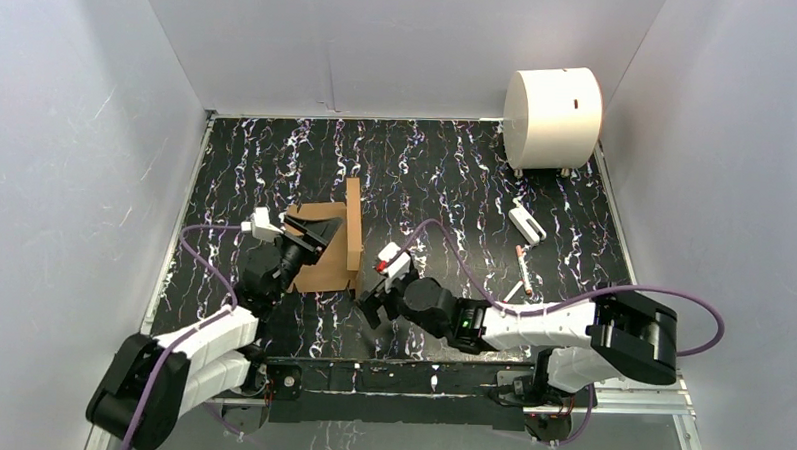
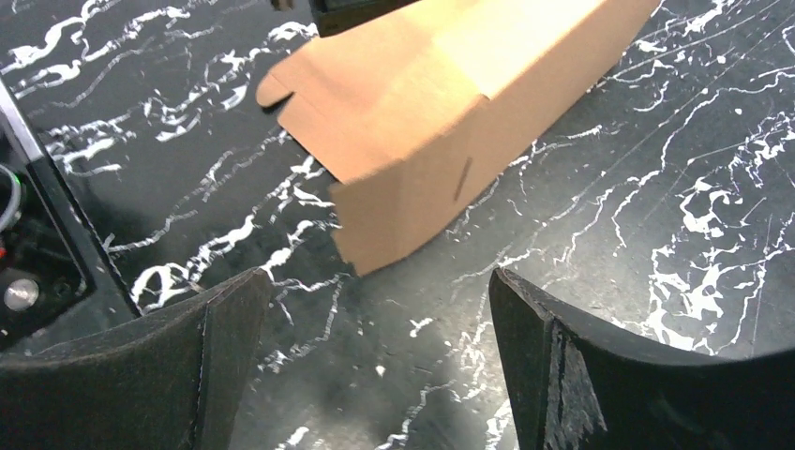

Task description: Fold the paper box

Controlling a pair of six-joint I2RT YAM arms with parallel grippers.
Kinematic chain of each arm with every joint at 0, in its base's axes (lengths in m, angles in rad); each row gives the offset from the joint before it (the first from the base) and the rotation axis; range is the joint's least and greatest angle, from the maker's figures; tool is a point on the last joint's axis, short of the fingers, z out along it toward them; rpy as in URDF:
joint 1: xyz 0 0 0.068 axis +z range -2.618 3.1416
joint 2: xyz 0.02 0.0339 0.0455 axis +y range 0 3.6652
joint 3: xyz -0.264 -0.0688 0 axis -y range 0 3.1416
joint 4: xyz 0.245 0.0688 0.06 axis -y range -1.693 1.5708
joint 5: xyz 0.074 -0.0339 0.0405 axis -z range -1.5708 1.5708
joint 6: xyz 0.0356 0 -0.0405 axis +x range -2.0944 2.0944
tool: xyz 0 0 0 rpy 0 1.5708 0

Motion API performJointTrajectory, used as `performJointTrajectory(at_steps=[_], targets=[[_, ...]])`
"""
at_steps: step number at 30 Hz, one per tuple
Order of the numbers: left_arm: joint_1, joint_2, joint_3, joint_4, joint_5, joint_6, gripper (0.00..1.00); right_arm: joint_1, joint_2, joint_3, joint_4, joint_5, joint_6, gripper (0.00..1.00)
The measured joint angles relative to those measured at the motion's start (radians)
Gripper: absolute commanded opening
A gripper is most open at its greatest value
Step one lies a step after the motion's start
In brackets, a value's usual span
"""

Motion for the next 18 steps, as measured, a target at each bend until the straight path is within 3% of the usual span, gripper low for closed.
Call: performJointTrajectory(at_steps=[9, 18], targets=[[0.013, -0.204, 0.146, -0.478, -0.029, 0.213, 0.73, 0.146, 0.179, 0.226, -0.1, 0.296, 0.051, 0.95], [0.013, -0.34, 0.179, -0.728, -0.055, 0.296, 0.74, 0.163, 0.343, 0.346, -0.212, 0.569, 0.122, 0.77]])
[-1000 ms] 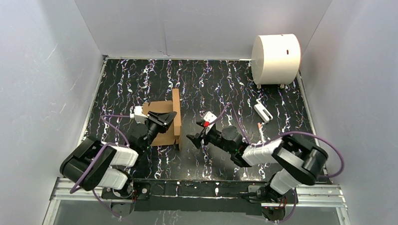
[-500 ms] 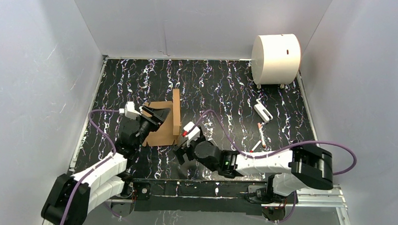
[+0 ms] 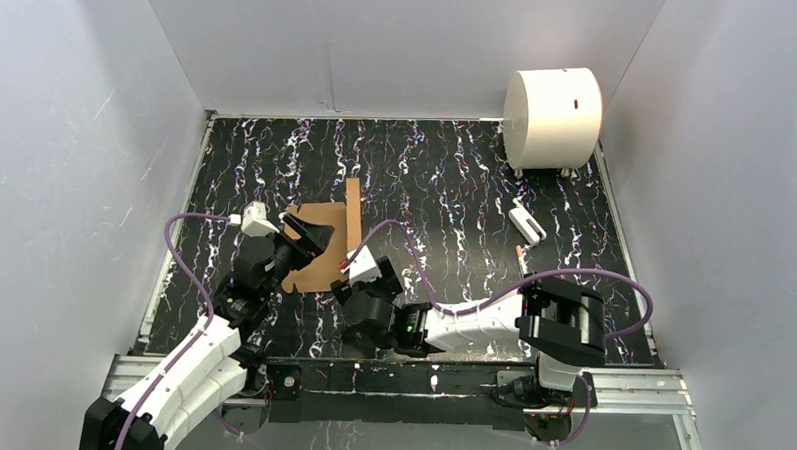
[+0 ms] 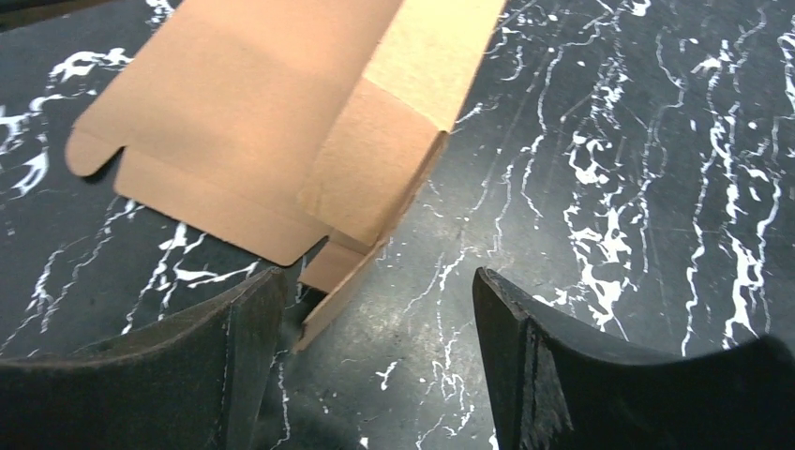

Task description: Fold the paper box

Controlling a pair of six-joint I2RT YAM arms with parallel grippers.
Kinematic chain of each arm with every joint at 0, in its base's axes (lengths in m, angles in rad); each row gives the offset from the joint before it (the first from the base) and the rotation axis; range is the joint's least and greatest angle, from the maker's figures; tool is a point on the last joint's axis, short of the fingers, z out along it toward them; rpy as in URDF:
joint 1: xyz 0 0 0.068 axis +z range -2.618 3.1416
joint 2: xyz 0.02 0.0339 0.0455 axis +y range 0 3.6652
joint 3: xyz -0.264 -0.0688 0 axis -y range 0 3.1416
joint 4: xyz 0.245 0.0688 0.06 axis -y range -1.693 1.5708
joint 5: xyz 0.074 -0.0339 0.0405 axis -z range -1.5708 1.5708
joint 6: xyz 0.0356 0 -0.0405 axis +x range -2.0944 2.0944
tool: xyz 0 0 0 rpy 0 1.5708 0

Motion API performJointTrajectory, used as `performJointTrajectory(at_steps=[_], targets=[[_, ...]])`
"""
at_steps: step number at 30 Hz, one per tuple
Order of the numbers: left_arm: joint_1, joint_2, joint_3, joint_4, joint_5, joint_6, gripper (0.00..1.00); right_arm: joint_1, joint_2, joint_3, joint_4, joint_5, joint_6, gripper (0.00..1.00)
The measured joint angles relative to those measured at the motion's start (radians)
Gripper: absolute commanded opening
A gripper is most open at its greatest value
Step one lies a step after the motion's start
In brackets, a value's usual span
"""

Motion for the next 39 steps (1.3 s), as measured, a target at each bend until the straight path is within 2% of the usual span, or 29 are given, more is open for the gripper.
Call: performJointTrajectory(at_steps=[2, 11, 18, 24, 29, 33, 36, 39], targets=[[0.0, -0.015, 0.0, -0.018, 0.0, 0.004, 0.74, 0.0, 0.008, 0.005, -0.018, 0.031, 0.006, 0.7], [0.0, -0.018, 0.0, -0.049, 0.0, 0.007, 0.75, -0.014, 0.013, 0.009, -0.025, 0.063, -0.002, 0.25], [0.0, -0.018, 0.001, -0.049, 0.024, 0.003, 0.75, -0.09, -0.063, -0.119, 0.098, -0.078, -0.124, 0.0], [0.0, -0.005, 0.001, -0.029, 0.073, 0.027, 0.75, -0.245, -0.222, -0.249, 0.167, -0.315, -0.259, 0.0], [0.0, 0.058, 0.001, 0.033, 0.159, 0.057, 0.71, -0.433, -0.328, -0.272, 0.15, -0.579, -0.35, 0.0], [-0.002, 0.102, 0.0, 0.102, 0.227, 0.079, 0.7, -0.558, -0.343, -0.272, 0.124, -0.764, -0.391, 0.0], [-0.023, 0.125, 0.0, 0.148, 0.239, 0.108, 0.7, -0.605, -0.33, -0.272, 0.102, -0.874, -0.407, 0.0], [-0.097, 0.156, 0.0, 0.187, 0.204, 0.161, 0.71, -0.636, -0.298, -0.272, 0.102, -0.969, -0.42, 0.0]])
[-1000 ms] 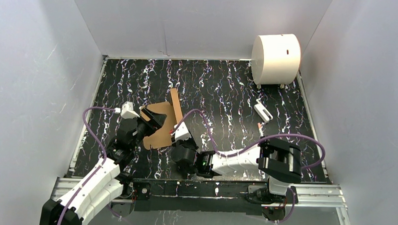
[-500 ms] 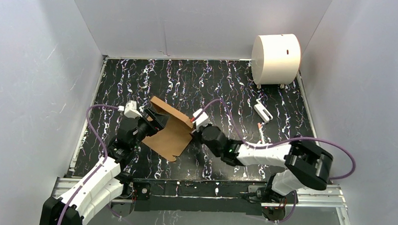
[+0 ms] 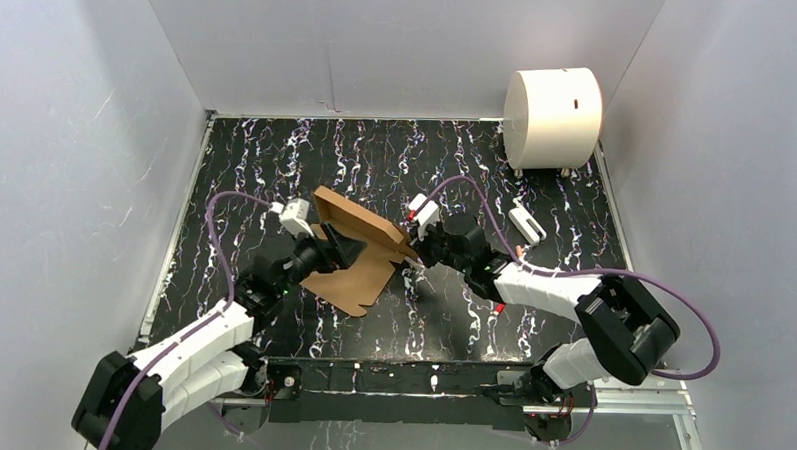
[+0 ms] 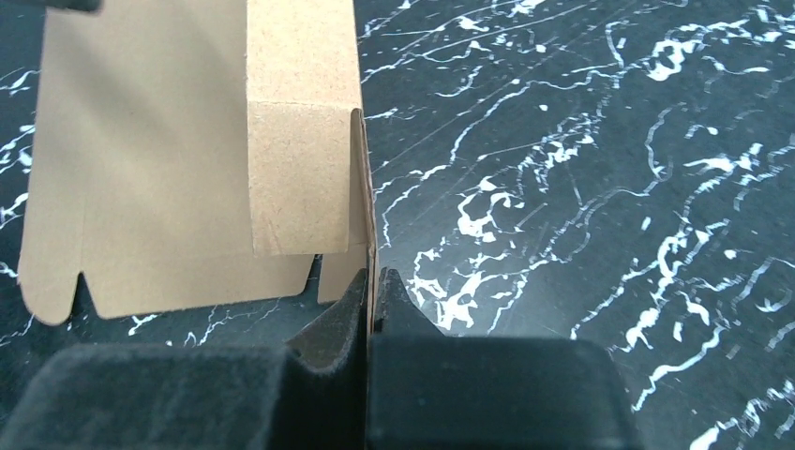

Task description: Fold the paper box

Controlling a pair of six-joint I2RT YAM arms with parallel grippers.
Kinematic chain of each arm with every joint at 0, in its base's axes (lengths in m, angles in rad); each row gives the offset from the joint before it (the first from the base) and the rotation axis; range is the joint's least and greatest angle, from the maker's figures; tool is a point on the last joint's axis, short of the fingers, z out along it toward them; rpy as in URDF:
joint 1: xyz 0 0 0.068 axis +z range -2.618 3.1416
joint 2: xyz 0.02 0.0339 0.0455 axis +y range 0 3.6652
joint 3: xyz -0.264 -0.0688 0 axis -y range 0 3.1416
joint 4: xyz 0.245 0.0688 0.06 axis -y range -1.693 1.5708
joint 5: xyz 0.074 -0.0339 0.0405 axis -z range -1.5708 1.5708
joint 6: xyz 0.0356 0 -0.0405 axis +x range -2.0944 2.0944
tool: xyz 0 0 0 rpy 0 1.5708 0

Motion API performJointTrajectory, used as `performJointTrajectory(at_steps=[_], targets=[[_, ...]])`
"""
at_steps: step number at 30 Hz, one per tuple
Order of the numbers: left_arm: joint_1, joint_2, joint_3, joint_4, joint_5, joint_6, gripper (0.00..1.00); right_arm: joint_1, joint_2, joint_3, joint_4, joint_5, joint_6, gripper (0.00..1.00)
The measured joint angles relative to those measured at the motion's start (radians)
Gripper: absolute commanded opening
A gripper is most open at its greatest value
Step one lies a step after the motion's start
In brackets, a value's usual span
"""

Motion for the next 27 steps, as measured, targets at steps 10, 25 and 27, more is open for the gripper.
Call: performJointTrajectory(at_steps=[10, 25, 27], targets=[[-0.255, 0.2, -0.01, 0.185, -0.223, 0.268, 0.78, -0.046, 0.035, 0.0, 0.035, -0.128, -0.014, 0.0], [-0.375, 0.587, -0.081, 0.671, -0.267, 0.683, 0.81, -0.137, 0.074, 0.024, 0.033, -0.284, -0.055, 0.0], [-0.391, 0.642, -0.063, 0.706, -0.275, 0.72, 0.82, -0.137, 0.077, 0.024, 0.037, -0.294, -0.055, 0.0]])
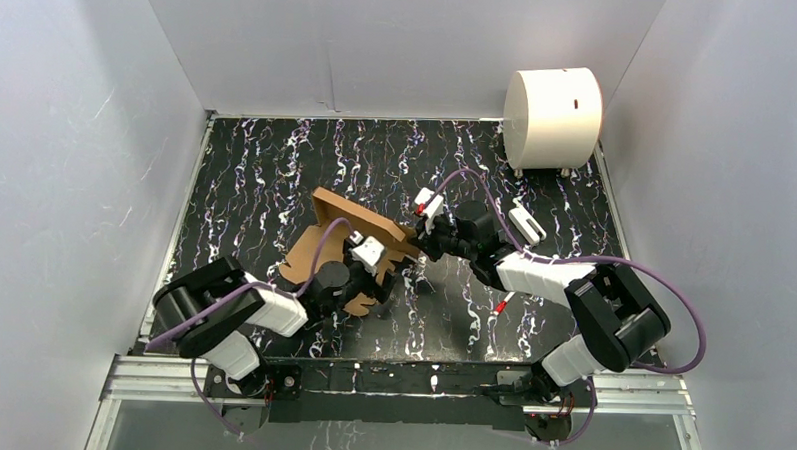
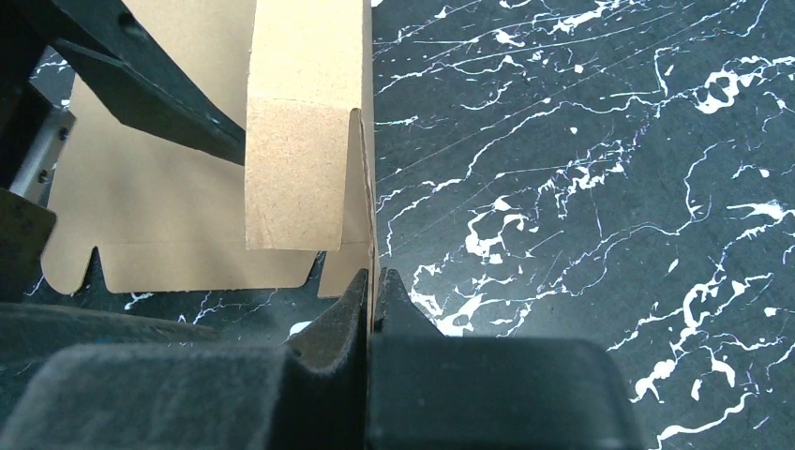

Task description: Fold the paper box

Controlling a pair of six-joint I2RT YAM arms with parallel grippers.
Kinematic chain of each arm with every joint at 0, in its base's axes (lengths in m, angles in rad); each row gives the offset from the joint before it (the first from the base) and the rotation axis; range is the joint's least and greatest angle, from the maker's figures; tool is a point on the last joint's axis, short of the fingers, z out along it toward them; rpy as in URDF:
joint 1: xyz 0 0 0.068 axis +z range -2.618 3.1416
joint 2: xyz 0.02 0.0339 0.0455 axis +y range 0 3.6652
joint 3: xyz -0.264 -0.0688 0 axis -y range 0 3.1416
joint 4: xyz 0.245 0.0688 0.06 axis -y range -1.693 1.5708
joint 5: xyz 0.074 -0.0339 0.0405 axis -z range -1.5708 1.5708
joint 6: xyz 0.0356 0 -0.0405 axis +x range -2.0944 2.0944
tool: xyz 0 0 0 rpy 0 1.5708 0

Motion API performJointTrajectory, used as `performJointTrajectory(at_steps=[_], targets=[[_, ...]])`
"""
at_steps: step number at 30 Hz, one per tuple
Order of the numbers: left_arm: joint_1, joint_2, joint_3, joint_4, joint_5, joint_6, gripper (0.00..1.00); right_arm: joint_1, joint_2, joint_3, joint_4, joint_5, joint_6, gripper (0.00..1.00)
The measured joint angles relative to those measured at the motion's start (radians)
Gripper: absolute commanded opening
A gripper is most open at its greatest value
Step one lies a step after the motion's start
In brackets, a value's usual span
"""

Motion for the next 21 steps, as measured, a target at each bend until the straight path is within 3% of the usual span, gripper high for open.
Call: performJointTrajectory(at_steps=[13, 21], targets=[[-0.037, 0.301, 0.113, 0.147, -0.144, 0.084, 0.75, 0.0, 0.003, 0.0, 0.006, -0.011, 0.0, 0.0], [-0.037, 0.364, 0.153, 0.184, -0.314, 0.051, 0.7, 0.0, 0.003, -0.002, 0.008, -0.016, 0.001, 0.0]])
